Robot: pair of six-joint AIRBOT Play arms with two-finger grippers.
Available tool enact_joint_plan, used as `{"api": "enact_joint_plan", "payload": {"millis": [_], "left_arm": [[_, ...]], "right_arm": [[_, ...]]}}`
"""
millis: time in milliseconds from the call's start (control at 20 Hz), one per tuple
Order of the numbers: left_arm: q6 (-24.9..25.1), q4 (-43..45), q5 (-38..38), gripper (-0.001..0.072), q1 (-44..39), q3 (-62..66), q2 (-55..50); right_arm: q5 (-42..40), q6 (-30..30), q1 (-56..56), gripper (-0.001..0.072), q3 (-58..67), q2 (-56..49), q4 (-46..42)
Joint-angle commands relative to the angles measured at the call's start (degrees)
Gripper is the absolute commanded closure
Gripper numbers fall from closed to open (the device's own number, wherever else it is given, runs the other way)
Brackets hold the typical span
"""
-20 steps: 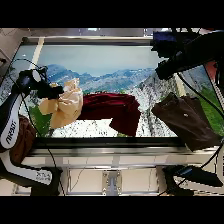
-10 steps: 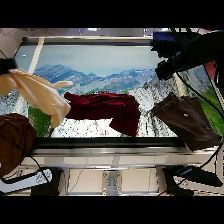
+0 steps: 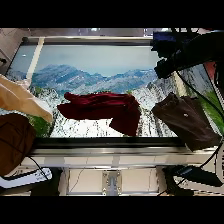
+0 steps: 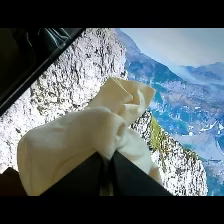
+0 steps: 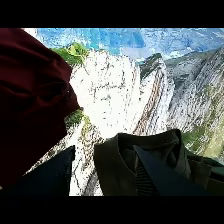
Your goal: Fold the shirts.
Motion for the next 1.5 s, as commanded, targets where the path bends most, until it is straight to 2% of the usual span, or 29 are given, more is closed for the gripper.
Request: {"api": "enact_joint_plan", "payload": {"millis": [0,150,250,350,500,600,750,800,850,900,1100,1200,1450], "left_arm": [[-3.1,-0.7,-0.6,-0.0009,0.4,0.1,-4.0],[-7.2,-0.8,1.6,0.0009,0.7,0.1,-2.7],[-7.0,-4.6,1.8,0.0016,0.6,0.1,-0.6],[-1.9,-14.1,-0.6,0.0017,0.6,0.1,0.5],[4.7,-28.7,-6.4,0.0016,0.0,-3.3,0.5],[5.6,-32.9,-9.7,0.0017,-1.0,-9.0,0.5],[7.0,-34.1,-10.7,0.0018,-3.1,-21.3,0.5],[7.2,-35.8,-9.7,0.007,-3.5,-25.4,0.5],[8.5,-39.4,-8.2,0.0203,-3.8,-29.5,0.5],[9.2,-43.7,-5.9,0.0248,-3.8,-33.8,0.5],[9.4,-52.1,4.3,0.0248,-3.8,-45.2,0.4],[13.1,-55.5,4.6,0.0248,-3.8,-45.6,-0.9],[13.0,-57.3,5.8,0.0247,-4.6,-45.6,-6.5]], "right_arm": [[0.2,0.0,0.0,0.0296,0.0,-0.2,-0.1],[-1.8,-0.1,0.0,0.0296,0.0,-0.2,-4.0],[-4.4,-0.1,-1.2,0.0296,0.0,-0.2,-8.0],[-6.6,0.0,-4.7,0.0297,0.0,-0.2,-6.5],[-8.9,1.3,-11.6,0.0296,-2.1,-0.1,1.4],[-9.6,1.4,-14.6,0.0297,-6.2,0.0,4.0],[-8.0,1.4,-15.1,0.0297,-13.0,0.0,6.2],[-7.0,1.3,-14.9,0.0297,-14.6,0.0,7.6],[-5.7,1.3,-14.3,0.0297,-15.8,0.0,8.9],[-4.7,1.2,-13.7,0.0297,-16.3,0.0,9.4],[-3.5,0.8,-11.3,0.0297,-16.3,0.0,9.7],[-3.5,0.8,-11.3,0.0297,-16.3,0.0,9.9],[-3.8,0.9,-11.3,0.0297,-16.3,0.0,10.0]]}}
